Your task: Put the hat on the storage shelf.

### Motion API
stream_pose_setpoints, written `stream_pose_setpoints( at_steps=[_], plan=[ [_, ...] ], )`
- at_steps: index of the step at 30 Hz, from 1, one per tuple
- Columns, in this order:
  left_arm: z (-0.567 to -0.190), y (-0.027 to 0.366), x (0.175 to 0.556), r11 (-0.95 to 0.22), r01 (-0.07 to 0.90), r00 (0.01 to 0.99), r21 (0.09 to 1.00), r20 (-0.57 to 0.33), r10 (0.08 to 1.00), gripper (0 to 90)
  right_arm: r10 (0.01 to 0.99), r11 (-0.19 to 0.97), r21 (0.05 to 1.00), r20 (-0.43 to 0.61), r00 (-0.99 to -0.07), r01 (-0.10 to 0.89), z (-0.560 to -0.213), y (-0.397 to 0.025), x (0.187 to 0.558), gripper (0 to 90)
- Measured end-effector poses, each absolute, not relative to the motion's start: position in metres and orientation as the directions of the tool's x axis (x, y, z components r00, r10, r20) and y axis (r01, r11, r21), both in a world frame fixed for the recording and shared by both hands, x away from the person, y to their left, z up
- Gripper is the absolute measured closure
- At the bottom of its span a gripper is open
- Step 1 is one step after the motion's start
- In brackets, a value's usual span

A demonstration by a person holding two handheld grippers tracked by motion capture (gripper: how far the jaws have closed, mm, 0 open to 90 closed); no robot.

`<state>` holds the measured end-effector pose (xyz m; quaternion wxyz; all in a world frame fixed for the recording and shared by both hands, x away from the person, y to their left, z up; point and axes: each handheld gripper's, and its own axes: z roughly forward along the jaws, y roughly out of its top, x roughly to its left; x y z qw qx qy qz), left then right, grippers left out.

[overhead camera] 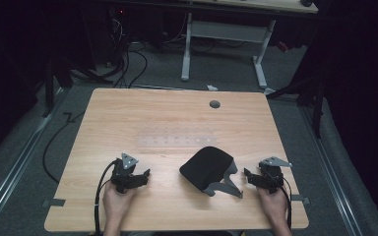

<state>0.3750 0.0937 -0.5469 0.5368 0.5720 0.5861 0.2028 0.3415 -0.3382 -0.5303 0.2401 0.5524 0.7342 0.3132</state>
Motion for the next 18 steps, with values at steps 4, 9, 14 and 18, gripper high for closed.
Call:
stream_pose_setpoints(
  at_steps=[4,9,14,18],
  plan=[
    [-0.547,0.0935,0.3749,0.263,0.453,0.231,0.852,-0.397,0.889,25.8,0.962,0.197,0.724,-0.011,-0.274,0.661,-0.5304,-0.3377,0.3414,31.9],
    [-0.5469,0.0934,0.375,0.263,0.453,0.23,0.852,-0.397,0.889,25.7,0.962,0.194,0.726,-0.011,-0.272,0.659,-0.5304,-0.3384,0.3417,33.9],
    [-0.5469,0.0933,0.375,0.263,0.453,0.229,0.852,-0.397,0.889,25.7,0.963,0.195,0.726,-0.014,-0.27,0.66,-0.5303,-0.3381,0.3415,34.1],
    [-0.5468,0.0932,0.375,0.264,0.453,0.229,0.851,-0.397,0.889,25.5,0.963,0.196,0.725,-0.014,-0.27,0.66,-0.5303,-0.3381,0.3415,34.0]
  ],
)
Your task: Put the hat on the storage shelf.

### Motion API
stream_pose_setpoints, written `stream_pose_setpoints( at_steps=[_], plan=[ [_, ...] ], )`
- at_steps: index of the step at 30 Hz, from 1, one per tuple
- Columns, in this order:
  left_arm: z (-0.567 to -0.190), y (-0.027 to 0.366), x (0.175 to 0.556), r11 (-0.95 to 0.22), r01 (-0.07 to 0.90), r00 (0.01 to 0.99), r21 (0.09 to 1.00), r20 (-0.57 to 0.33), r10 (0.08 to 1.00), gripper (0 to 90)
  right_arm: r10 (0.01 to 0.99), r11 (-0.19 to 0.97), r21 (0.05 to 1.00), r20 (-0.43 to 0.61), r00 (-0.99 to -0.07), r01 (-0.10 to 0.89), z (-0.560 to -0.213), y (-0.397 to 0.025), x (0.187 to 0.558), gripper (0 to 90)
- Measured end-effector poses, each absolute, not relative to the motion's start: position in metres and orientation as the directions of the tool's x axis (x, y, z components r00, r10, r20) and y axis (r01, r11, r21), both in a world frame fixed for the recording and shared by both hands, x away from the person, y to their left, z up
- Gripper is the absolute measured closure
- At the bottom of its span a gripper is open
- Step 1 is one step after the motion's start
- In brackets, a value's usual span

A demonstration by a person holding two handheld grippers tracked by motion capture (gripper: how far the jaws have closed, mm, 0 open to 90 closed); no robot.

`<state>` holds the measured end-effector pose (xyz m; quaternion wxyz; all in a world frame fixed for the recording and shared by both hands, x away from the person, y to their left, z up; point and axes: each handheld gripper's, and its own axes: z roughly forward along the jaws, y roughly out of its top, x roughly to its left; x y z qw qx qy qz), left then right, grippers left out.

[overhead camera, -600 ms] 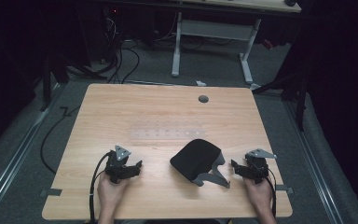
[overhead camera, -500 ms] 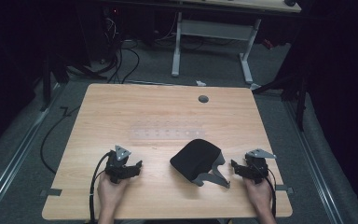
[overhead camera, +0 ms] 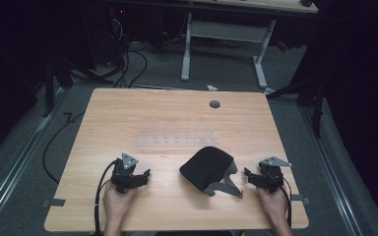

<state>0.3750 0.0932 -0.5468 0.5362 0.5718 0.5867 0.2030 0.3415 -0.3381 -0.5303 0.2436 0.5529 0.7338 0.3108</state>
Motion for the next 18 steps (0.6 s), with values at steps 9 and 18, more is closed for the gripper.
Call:
stream_pose_setpoints(
  at_steps=[9,18],
  plan=[
    [-0.547,0.0929,0.3741,0.253,0.458,0.242,0.852,-0.393,0.887,25.5,0.958,0.206,0.725,-0.013,-0.285,0.657,-0.5303,-0.3389,0.3416,33.8],
    [-0.547,0.0924,0.3743,0.256,0.456,0.238,0.852,-0.394,0.888,25.5,0.953,0.221,0.719,-0.017,-0.301,0.658,-0.5297,-0.3404,0.3434,33.1]
  ],
)
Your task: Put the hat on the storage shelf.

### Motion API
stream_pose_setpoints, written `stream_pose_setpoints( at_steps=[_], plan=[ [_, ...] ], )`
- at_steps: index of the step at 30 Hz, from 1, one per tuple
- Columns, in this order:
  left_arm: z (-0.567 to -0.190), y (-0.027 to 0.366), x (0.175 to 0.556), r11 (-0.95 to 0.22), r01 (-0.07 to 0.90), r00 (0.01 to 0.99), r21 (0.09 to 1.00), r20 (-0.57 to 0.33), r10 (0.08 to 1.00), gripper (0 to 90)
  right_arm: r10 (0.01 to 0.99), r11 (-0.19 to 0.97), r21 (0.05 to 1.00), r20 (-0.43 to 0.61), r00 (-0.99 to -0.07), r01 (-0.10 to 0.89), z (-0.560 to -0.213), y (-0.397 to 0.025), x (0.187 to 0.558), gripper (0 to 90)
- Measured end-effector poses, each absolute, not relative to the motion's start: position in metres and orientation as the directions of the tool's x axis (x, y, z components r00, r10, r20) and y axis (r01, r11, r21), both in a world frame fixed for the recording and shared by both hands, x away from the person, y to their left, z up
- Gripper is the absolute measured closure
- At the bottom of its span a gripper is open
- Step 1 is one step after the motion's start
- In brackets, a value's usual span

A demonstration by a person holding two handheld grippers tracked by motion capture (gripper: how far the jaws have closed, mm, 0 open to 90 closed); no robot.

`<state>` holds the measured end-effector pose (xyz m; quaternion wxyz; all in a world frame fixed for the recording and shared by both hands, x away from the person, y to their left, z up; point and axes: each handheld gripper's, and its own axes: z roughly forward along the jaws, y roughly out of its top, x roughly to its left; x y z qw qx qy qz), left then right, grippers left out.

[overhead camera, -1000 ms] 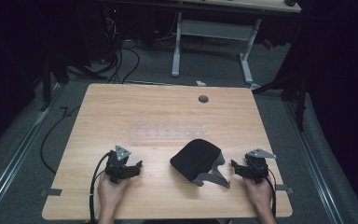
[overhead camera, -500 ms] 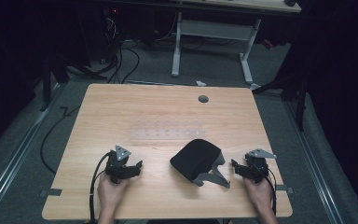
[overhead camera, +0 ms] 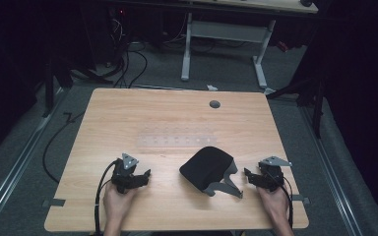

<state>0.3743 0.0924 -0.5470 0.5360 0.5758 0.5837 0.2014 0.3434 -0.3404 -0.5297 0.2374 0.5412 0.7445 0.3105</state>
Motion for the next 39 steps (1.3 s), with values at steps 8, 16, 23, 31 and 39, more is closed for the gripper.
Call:
stream_pose_setpoints(
  at_steps=[8,16,23,31,39],
  plan=[
    [-0.547,0.092,0.374,0.257,0.454,0.235,0.853,-0.393,0.889,25.8,0.955,0.22,0.719,-0.02,-0.297,0.659,-0.529,-0.341,0.343,40.8],
    [-0.547,0.092,0.375,0.263,0.453,0.232,0.852,-0.398,0.888,26.7,0.959,0.169,0.729,0.032,-0.281,0.663,-0.524,-0.348,0.341,44.6],
    [-0.547,0.092,0.375,0.263,0.453,0.232,0.852,-0.398,0.888,26.6,0.953,0.134,0.754,0.079,-0.291,0.643,-0.516,-0.349,0.333,46.4],
    [-0.547,0.092,0.375,0.263,0.453,0.232,0.852,-0.398,0.888,26.6,0.936,0.097,0.788,0.135,-0.325,0.608,-0.504,-0.354,0.322,46.1],
    [-0.547,0.092,0.375,0.263,0.453,0.232,0.852,-0.398,0.888,26.6,0.907,0.108,0.81,0.157,-0.391,0.576,-0.491,-0.344,0.315,44.3]
  ],
)
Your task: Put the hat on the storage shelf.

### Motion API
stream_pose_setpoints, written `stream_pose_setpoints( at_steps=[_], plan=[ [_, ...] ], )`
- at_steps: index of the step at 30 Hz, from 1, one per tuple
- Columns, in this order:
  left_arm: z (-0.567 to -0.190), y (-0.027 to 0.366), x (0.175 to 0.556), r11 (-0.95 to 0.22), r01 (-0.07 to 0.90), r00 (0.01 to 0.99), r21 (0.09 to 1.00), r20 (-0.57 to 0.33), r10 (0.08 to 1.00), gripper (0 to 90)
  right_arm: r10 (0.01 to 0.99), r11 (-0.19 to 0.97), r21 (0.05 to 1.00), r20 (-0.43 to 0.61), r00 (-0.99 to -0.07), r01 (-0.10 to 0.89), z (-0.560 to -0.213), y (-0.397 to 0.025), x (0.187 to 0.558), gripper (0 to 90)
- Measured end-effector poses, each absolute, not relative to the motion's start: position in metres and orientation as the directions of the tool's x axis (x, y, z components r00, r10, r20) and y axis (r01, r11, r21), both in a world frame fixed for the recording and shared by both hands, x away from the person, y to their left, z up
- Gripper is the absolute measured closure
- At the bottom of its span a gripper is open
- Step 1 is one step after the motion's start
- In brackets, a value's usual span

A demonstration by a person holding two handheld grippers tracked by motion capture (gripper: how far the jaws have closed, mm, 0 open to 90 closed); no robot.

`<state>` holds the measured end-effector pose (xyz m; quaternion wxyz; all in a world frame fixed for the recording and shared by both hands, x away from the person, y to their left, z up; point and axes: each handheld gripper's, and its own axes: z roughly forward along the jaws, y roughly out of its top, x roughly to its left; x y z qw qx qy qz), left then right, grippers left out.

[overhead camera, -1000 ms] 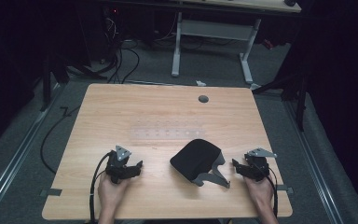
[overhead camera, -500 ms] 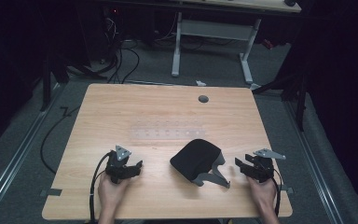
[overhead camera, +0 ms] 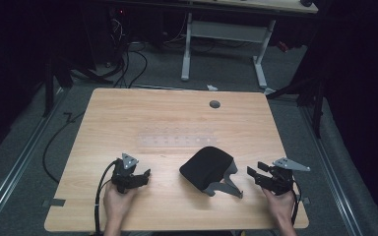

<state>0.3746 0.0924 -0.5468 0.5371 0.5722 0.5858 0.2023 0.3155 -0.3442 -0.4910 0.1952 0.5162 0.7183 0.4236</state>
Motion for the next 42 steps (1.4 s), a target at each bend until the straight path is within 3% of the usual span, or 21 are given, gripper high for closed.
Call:
stream_pose_setpoints(
  at_steps=[21,42],
  plan=[
    [-0.547,0.092,0.374,0.258,0.455,0.234,0.852,-0.394,0.889,26.0,0.84,0.177,0.804,0.177,-0.512,0.568,-0.484,-0.302,0.337,39.5],
    [-0.547,0.092,0.374,0.258,0.454,0.234,0.853,-0.393,0.889,26.0,0.799,0.208,0.76,0.231,-0.555,0.616,-0.497,-0.273,0.372,38.7]
  ],
)
